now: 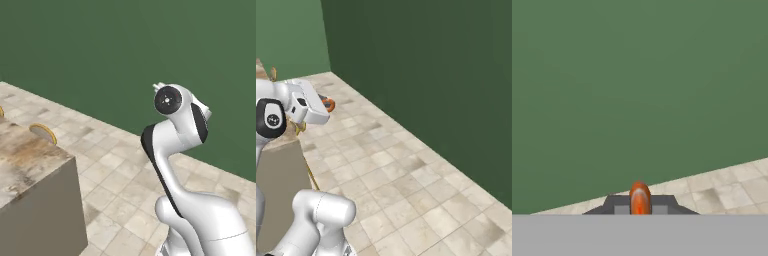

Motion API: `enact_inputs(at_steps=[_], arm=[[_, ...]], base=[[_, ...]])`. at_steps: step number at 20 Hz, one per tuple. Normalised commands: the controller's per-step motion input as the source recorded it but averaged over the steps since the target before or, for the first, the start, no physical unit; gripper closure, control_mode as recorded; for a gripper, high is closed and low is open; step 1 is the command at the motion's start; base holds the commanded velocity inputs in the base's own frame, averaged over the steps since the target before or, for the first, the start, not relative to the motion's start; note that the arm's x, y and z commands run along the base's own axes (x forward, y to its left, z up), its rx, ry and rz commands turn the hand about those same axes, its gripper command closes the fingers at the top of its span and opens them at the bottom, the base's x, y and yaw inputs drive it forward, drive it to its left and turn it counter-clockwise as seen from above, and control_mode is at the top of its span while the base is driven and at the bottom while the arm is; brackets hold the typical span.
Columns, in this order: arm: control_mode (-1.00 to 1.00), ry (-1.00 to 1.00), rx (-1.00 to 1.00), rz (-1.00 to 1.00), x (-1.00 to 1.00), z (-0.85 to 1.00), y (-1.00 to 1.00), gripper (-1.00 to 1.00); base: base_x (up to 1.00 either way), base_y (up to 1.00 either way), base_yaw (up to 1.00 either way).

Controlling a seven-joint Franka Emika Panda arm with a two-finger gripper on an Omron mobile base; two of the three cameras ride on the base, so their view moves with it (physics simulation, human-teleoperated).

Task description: Take the cheese, shrimp, and sweet potato from the fridge and place them on the plate on the dining counter to create an appetizer plate.

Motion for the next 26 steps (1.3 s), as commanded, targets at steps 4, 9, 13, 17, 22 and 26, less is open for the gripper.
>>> enact_inputs(at_steps=[4,9,13,17,22,26], arm=[[1.0,0.0,0.0,0.0,0.0,0.0,0.0,1.0],[1.0,0.0,0.0,0.0,0.0,0.0,0.0,1.0],[1.0,0.0,0.0,0.0,0.0,0.0,0.0,1.0],[1.0,0.0,0.0,0.0,0.0,0.0,0.0,1.0],[1.0,0.0,0.0,0.0,0.0,0.0,0.0,1.0],[1.0,0.0,0.0,0.0,0.0,0.0,0.0,1.0]], base=[[0.93,-1.0,0.37],[1.0,-0.88,0.43],[1.0,-0.66,0.54],[1.0,-0.45,0.59],[1.0,-0.29,0.61],[1.0,-0.21,0.58]])
